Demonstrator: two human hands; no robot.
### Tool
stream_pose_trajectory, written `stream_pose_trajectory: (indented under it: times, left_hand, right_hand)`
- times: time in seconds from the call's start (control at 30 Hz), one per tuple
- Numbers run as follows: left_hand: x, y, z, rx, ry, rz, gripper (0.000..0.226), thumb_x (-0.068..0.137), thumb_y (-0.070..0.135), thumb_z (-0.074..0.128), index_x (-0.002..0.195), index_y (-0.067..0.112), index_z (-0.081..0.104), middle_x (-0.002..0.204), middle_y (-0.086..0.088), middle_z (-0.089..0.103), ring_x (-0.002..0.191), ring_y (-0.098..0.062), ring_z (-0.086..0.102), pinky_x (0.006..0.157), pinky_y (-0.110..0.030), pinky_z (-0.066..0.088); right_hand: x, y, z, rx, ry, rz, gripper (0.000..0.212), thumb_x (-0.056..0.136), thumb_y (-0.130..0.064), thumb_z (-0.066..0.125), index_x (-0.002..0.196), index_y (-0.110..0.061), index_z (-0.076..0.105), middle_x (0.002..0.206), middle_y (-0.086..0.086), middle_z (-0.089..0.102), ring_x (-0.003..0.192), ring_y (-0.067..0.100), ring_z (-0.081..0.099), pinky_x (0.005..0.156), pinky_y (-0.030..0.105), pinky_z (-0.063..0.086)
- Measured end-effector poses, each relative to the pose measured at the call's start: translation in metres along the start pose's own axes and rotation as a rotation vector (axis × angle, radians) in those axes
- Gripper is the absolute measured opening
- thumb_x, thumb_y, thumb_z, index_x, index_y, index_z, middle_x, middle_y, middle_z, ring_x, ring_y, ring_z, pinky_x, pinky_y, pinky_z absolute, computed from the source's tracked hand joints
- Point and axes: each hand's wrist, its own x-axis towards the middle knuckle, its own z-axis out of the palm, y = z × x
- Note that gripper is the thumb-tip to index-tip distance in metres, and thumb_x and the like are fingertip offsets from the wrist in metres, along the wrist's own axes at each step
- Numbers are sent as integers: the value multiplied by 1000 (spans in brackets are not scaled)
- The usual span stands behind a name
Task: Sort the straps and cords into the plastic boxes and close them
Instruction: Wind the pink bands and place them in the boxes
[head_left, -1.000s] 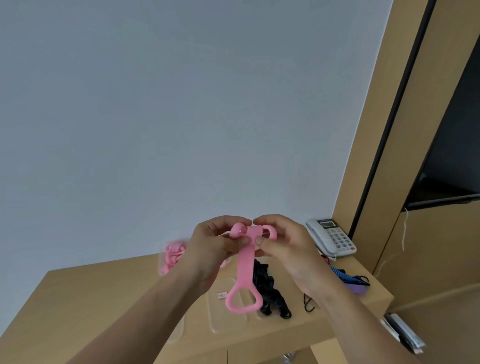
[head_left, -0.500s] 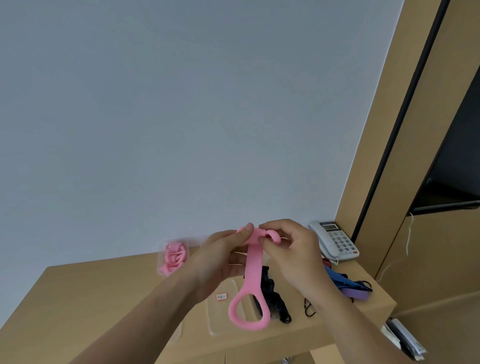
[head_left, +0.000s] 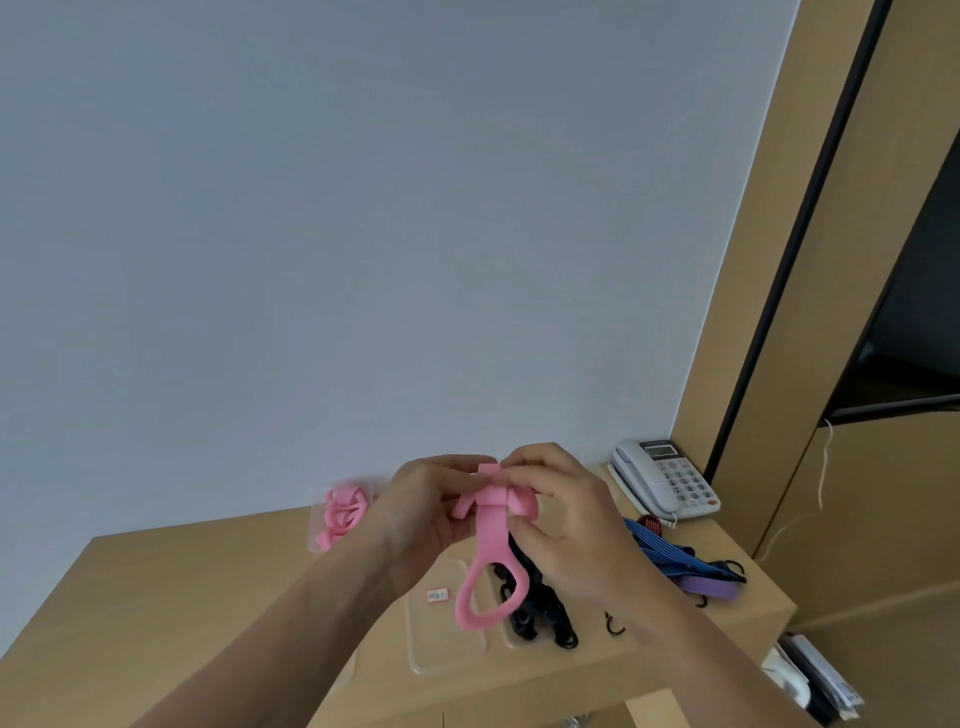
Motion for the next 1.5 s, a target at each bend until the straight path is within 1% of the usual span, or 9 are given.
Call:
stream_pose_trajectory:
  times: [0.23, 0.43, 0.57, 0.77, 0.97, 1.07, 1.23, 1.43, 1.5]
  left_hand:
    - [11, -9, 11, 10, 60, 54, 43, 86, -20, 57, 122, 4, 63, 111, -23, 72, 83, -26, 72, 71, -31, 59]
    - [20, -9, 19, 32, 103, 107, 54, 81, -19, 68, 125, 12, 63, 115, -22, 70, 90, -30, 73, 70, -30, 58]
    - [25, -17, 23, -93, 67, 50, 43, 86, -3, 72, 127, 1, 60, 120, -25, 70, 101, -38, 73, 77, -34, 60]
    - [26, -26, 26, 216, 74, -83, 47, 85, 45, 75, 115, 8, 72, 110, -17, 75, 91, -26, 72, 82, -38, 58]
    - [27, -23, 33, -3, -61, -94, 36, 100, 36, 61, 117, 8, 75, 118, -16, 73, 101, -28, 69, 92, -39, 57]
    - [29, -23, 34, -21, 12, -127, 43, 95, 39, 66, 118, 2, 74, 123, -23, 70, 113, -38, 67, 100, -46, 55]
    - [34, -30, 33, -70, 108, -56, 32, 97, 9, 63, 121, -12, 64, 122, -36, 65, 118, -49, 62, 103, -54, 52]
    - [38, -28, 37, 8, 184, 56, 25, 94, -10, 58, 118, -9, 64, 118, -30, 69, 111, -43, 68, 99, -50, 55]
    - [38, -26, 40, 39, 194, 92, 26, 93, -12, 58, 117, -6, 66, 117, -27, 70, 109, -41, 69, 95, -46, 57]
  right_hand:
    - [2, 18, -8, 245, 197, 265, 35, 88, -7, 72, 102, -39, 71, 110, -15, 67, 101, 9, 68, 72, 26, 59]
    - [7, 29, -18, 298, 61, 359, 29, 80, -25, 74, 100, -46, 73, 102, -11, 75, 98, 13, 70, 77, 39, 62]
    - [10, 34, -18, 370, 172, 354, 22, 72, -26, 76, 93, -35, 75, 93, -5, 75, 91, 14, 72, 69, 30, 61]
    - [9, 46, -22, 414, 222, 339, 30, 79, -4, 80, 90, -31, 74, 92, -4, 76, 89, 12, 72, 72, 22, 57]
    - [10, 52, -21, 175, 227, 211, 36, 73, 5, 78, 83, -29, 71, 84, -10, 68, 81, 13, 66, 73, 21, 53]
    - [8, 53, -20, 12, 192, 85, 39, 67, 14, 76, 86, -20, 72, 89, -10, 66, 84, 12, 65, 76, 18, 50]
    - [3, 50, -18, -58, 98, 8, 34, 71, 19, 62, 83, -9, 77, 98, -4, 64, 95, 6, 63, 83, 18, 50]
    - [4, 55, -24, -49, 333, 41, 25, 87, 1, 68, 102, -19, 73, 124, -10, 59, 118, -3, 54, 94, 13, 45]
    - [6, 58, -27, 140, 253, 202, 26, 92, -13, 68, 112, -29, 69, 125, -13, 60, 115, 1, 59, 89, 21, 55]
